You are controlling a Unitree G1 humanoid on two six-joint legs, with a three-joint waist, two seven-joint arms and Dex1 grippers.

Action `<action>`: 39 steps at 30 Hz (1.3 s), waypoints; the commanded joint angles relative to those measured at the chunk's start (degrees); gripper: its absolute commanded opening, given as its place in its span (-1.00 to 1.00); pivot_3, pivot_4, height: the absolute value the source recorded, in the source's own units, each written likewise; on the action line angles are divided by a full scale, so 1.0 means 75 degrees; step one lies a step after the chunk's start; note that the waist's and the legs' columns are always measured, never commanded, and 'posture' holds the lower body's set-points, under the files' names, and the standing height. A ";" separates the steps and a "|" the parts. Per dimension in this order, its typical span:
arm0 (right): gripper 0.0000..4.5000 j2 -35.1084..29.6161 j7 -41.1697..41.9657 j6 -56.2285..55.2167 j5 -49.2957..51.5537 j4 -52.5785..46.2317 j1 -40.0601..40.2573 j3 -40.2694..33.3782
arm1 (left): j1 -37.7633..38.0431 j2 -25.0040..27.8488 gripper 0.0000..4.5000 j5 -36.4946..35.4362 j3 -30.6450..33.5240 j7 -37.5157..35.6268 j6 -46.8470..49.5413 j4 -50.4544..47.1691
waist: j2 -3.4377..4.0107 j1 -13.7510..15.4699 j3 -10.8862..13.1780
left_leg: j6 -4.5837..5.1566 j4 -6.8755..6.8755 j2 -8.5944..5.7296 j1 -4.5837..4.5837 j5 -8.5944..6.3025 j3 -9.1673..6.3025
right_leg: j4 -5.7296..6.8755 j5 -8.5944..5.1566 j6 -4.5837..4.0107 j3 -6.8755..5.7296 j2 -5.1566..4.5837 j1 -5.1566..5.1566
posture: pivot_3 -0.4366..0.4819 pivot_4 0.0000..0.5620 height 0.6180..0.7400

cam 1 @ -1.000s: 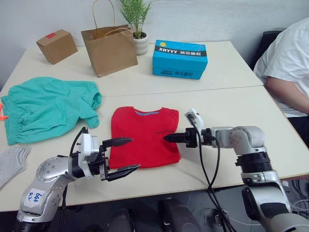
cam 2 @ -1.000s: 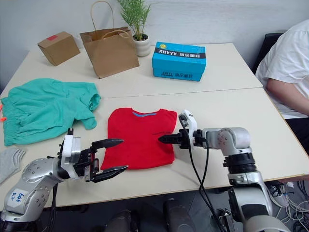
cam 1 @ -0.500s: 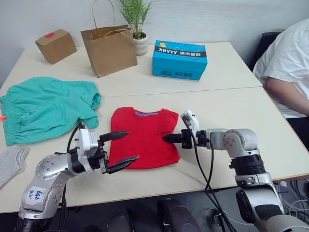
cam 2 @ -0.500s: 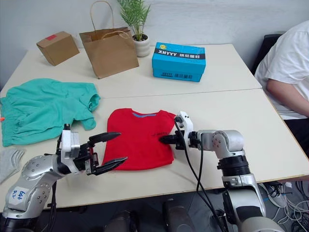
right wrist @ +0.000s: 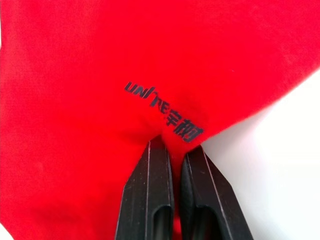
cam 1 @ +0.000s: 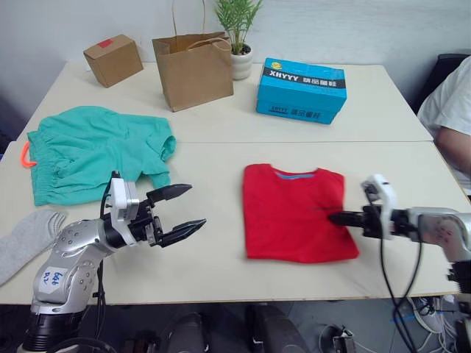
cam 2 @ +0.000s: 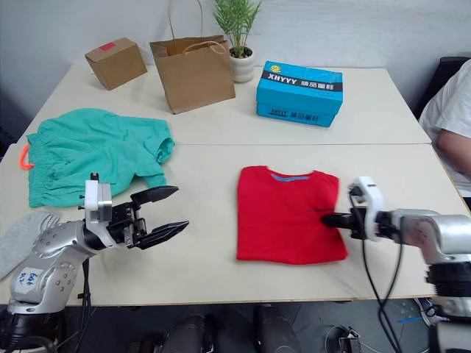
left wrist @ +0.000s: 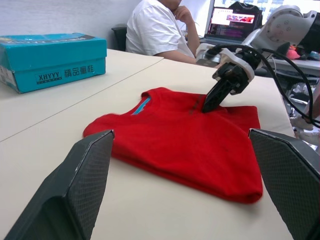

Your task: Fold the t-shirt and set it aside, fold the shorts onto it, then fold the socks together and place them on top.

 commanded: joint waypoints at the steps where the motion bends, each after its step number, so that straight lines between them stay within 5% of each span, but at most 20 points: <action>1: -0.99 -0.0644 0.0780 -0.1776 -0.0862 0.1554 -0.0153 -0.0065 | -0.0147 -0.0010 1.00 -0.0050 -0.0051 -0.0132 -0.0066 -0.0019 | 0.0005 -0.0011 0.0003 | 0.0000 0.0003 0.0000 0.0001 0.0001 0.0004 | 0.0001 0.0001 0.0001 0.0004 0.0002 0.0000 | -0.05 -0.47 1.00; 10: -0.99 -0.0771 0.1398 -0.5184 -0.2961 0.5097 -0.1781 0.0816 | -0.0090 0.0074 1.00 -0.0054 -0.0014 -0.0194 0.0019 -0.0142 | 0.0055 -0.0226 0.0035 | -0.0010 0.0037 0.0002 0.0041 0.0016 0.0027 | 0.0060 0.0004 0.0005 0.0036 0.0015 0.0015 | -0.05 -0.47 1.00; 25: -0.99 -0.0634 0.1325 -0.6125 -0.3751 0.7167 -0.3110 0.0680 | 0.0042 0.0021 1.00 0.0017 -0.0039 0.0007 -0.0025 -0.0341 | 0.0089 -0.0248 0.0055 | -0.0009 0.0110 0.0004 0.0042 0.0014 0.0026 | 0.0101 0.0006 0.0007 0.0047 0.0014 0.0024 | -0.05 -0.47 1.00; 33: 0.14 -0.1105 0.1457 -0.6223 -0.3680 0.6884 -0.3116 0.0321 | -0.0099 0.0144 1.00 0.0045 0.0030 -0.0155 -0.0041 -0.0052 | 0.0097 -0.0254 0.0060 | -0.0010 0.0110 0.0005 0.0041 0.0014 0.0026 | 0.0102 0.0006 0.0007 0.0047 0.0015 0.0022 | -0.05 -0.47 1.00; 39: 0.99 -0.1693 0.1819 -0.6092 -0.3047 0.4909 -0.2118 -0.0609 | -0.0001 0.0309 1.00 0.0142 0.0206 -0.0329 -0.0151 0.0313 | 0.0130 -0.0244 0.0075 | -0.0012 0.0104 0.0007 0.0043 0.0013 0.0025 | 0.0105 0.0005 0.0006 0.0048 0.0018 0.0020 | -0.05 -0.47 1.00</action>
